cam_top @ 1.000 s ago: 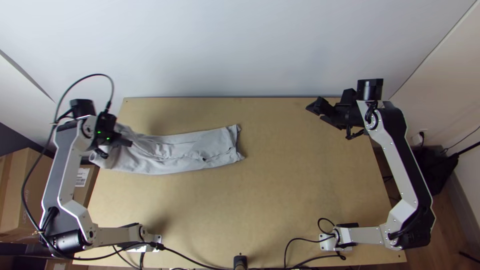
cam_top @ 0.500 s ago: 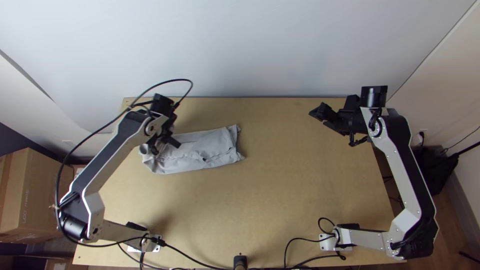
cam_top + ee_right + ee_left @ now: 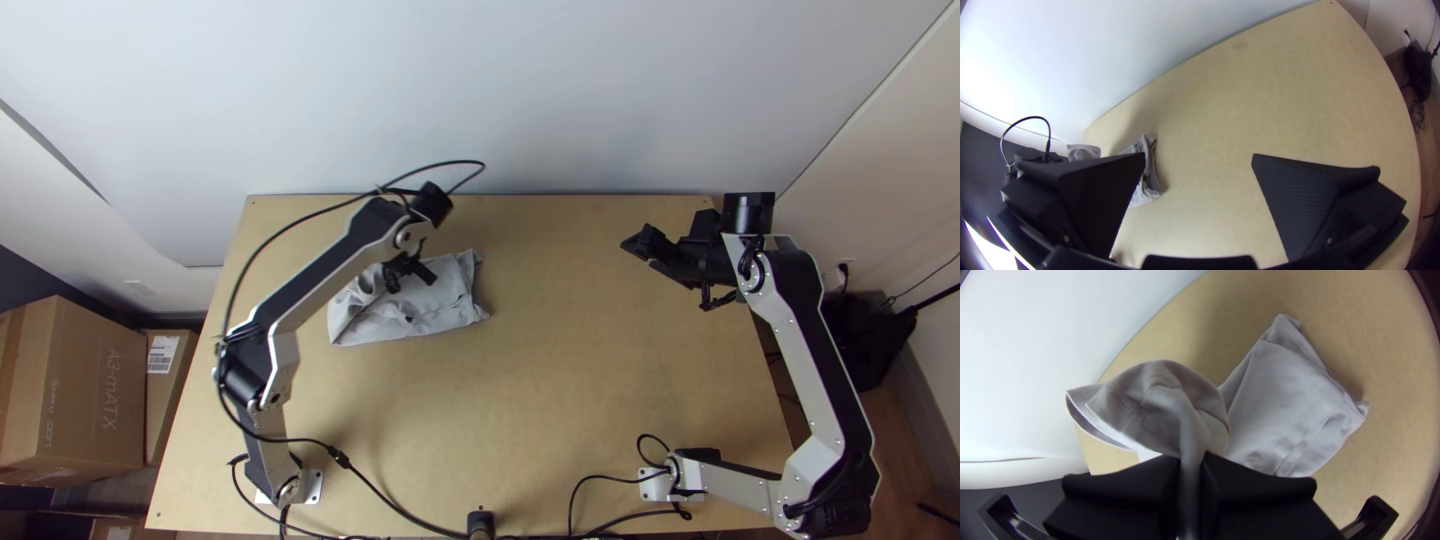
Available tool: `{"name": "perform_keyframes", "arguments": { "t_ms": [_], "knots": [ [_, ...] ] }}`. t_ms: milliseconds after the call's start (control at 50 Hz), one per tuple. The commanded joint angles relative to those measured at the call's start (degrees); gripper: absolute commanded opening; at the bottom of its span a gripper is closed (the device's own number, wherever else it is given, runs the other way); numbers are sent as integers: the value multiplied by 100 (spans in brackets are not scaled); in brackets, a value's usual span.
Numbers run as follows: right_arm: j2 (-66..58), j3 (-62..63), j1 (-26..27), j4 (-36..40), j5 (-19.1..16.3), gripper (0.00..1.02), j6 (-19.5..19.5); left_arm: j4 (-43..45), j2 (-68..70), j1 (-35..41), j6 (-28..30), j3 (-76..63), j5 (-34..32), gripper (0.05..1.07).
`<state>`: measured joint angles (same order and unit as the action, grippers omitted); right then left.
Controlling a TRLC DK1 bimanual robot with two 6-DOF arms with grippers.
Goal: Fold the t-shirt
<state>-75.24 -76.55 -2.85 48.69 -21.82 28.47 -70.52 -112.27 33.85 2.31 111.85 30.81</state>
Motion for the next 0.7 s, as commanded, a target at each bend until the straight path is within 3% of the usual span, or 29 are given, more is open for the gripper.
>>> {"name": "perform_keyframes", "arguments": {
  "t_ms": [0,260,300,380,400,420,680],
  "knots": [
    [238,246,48,-79,29,98,-52,-208,-515,307,-398,478,198,8],
    [581,774,92,-263,29,98,-175,-814,-1869,790,-784,1691,628,9],
    [634,861,83,-281,29,98,-201,-770,-2071,843,-714,1849,681,21],
    [739,1090,83,-351,29,98,-228,-498,-2317,1054,-503,1990,743,82],
    [757,1160,83,-395,20,98,-237,-401,-2343,1107,-459,1990,743,94],
    [765,1231,66,-439,20,98,-245,-331,-2370,1151,-406,2016,743,100],
    [256,1943,-295,-1467,12,98,-263,329,-1790,1362,-450,2139,584,102]
  ]
}}
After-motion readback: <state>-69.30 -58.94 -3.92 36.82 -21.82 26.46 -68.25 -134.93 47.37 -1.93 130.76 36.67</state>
